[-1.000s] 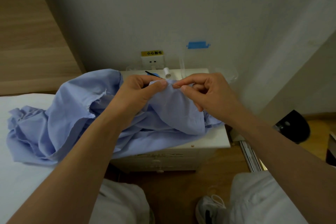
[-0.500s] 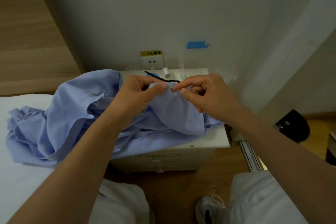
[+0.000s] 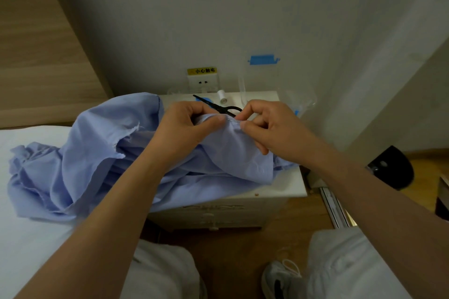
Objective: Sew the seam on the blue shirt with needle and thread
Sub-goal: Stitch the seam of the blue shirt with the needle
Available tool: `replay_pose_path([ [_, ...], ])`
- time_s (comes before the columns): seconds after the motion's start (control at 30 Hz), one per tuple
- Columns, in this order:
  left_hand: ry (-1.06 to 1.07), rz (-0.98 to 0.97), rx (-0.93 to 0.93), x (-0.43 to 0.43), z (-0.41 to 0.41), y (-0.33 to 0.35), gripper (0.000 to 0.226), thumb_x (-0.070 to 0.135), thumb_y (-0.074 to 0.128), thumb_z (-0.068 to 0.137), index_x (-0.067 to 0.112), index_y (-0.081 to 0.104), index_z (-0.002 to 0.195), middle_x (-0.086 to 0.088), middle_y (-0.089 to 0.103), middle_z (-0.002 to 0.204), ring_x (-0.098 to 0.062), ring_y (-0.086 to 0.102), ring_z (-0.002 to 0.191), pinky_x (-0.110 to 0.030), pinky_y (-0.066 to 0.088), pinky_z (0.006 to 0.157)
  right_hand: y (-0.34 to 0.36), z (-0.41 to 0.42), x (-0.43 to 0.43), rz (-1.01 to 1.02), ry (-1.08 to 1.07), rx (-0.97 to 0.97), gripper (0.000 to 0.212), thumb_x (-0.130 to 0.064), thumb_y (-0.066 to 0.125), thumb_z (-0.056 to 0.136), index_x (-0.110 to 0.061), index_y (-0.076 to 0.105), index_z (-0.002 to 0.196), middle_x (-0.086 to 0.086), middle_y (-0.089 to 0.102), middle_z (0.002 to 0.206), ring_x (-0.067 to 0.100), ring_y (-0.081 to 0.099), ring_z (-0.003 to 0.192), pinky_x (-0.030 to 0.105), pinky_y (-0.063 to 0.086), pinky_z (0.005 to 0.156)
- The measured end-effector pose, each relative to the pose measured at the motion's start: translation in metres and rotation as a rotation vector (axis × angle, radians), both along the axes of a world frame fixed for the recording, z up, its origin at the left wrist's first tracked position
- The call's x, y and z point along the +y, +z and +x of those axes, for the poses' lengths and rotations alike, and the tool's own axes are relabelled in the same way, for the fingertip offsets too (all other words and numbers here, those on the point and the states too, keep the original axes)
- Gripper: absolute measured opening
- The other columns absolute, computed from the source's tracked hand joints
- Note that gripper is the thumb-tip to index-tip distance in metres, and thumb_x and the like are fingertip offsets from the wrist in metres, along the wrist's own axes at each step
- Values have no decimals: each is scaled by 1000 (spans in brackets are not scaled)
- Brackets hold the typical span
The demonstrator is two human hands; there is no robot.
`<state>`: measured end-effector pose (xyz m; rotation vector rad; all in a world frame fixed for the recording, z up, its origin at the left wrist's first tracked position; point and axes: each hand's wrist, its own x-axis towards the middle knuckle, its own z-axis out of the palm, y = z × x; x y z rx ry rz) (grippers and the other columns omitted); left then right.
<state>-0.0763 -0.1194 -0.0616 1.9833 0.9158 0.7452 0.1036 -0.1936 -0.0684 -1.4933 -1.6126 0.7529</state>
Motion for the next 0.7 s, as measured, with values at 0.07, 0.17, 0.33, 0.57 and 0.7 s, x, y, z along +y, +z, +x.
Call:
replay_pose_path([
  [0.07,-11,-11,-1,0,0,1,12,19,64,91,11,73,89,6,70,77,1,65,73,-9,47,63,0,-1,0,21,-13,-4,14,-10,57,95,-19,60,84,-4,54,41,6,49,39,19,46,54],
  [0.17,-23,-37,-7,2,-1,0,11,19,64,91,15,73,86,11,70,72,2,64,72,-9,46,62,0,-1,1,25,-19,4,15,-8,56,95,-17,61,84,-5,53,41,7,50,40,24,50,55],
  [0.33,-21,-55,-8,3,-1,1,15,18,61,93,22,71,82,16,70,70,3,65,72,-8,46,62,1,2,2,-7,2,62,10,-7,56,95,-11,65,92,4,51,44,7,48,40,18,44,53],
  [0.57,-74,-187,-51,0,-4,9,20,15,56,95,19,70,80,2,71,73,-6,66,74,-17,51,67,8,3,-1,-68,38,179,11,-7,56,96,-11,66,97,-1,49,43,3,45,39,10,39,51],
  [0.7,-102,-259,-109,0,-5,10,19,16,56,95,13,71,83,-18,70,85,-33,65,82,-45,52,79,9,4,-2,-108,54,227,12,-8,55,96,-14,66,97,-7,49,41,2,43,40,12,38,50],
])
